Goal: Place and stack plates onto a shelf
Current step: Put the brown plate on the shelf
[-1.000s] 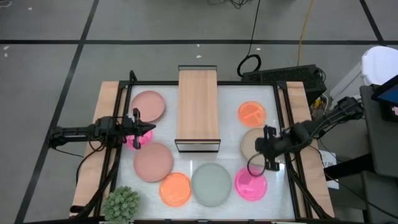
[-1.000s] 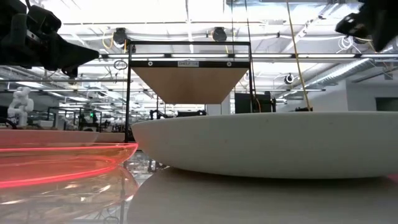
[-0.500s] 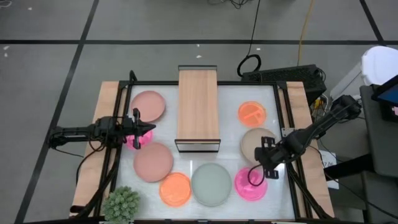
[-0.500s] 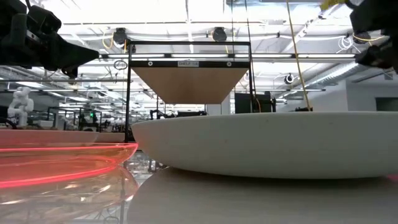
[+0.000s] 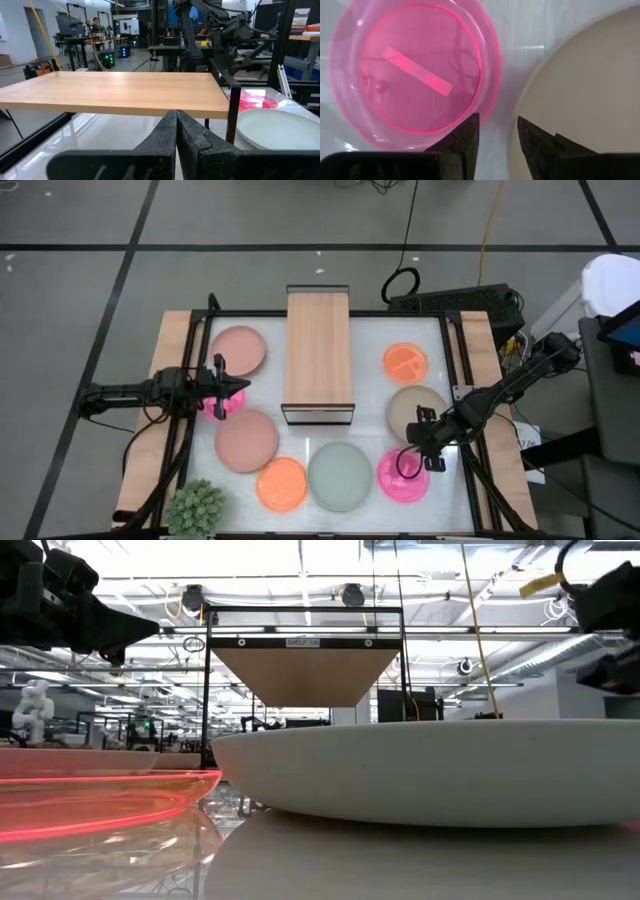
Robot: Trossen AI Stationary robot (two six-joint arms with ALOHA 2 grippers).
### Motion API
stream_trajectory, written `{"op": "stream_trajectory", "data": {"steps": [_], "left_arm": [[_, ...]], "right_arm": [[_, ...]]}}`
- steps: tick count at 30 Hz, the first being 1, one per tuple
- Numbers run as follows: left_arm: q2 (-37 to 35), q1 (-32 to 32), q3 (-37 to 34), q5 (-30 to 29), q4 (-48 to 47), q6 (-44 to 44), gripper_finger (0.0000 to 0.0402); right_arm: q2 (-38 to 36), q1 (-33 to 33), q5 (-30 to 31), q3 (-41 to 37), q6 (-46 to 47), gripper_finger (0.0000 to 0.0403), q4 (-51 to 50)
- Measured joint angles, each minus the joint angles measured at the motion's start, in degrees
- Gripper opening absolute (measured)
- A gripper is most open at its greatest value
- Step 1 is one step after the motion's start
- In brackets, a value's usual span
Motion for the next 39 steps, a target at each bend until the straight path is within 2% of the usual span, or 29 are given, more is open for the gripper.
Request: {"op": "stream_trajectory", "data": {"steps": [7, 14, 24, 32, 39], "left_arm": [[0.0, 0.0, 0.0, 0.0, 0.0, 0.1, 0.0004], [0.0, 0.0, 0.0, 0.0, 0.0, 0.1, 0.0004], [0.0, 0.0, 0.0, 0.0, 0.0, -0.1, 0.0004], [0.0, 0.0, 0.0, 0.0, 0.0, -0.2, 0.0004], [0.0, 0.0, 0.0, -1.0, 0.5, -1.3, 0.0004]], "right_arm": [[0.0, 0.0, 0.2, -2.0, 0.2, 0.0087, 1.1], [0.0, 0.0, 0.3, -2.1, -0.7, 0.001, 0.4], [0.0, 0.0, 0.7, 0.2, -0.4, 0.0002, -0.1], [0.0, 0.0, 5.1, 10.0, -0.1, 0.0, -9.6], [0.4, 0.0, 12.1, 19.2, -2.7, 0.0, -18.1]]}}
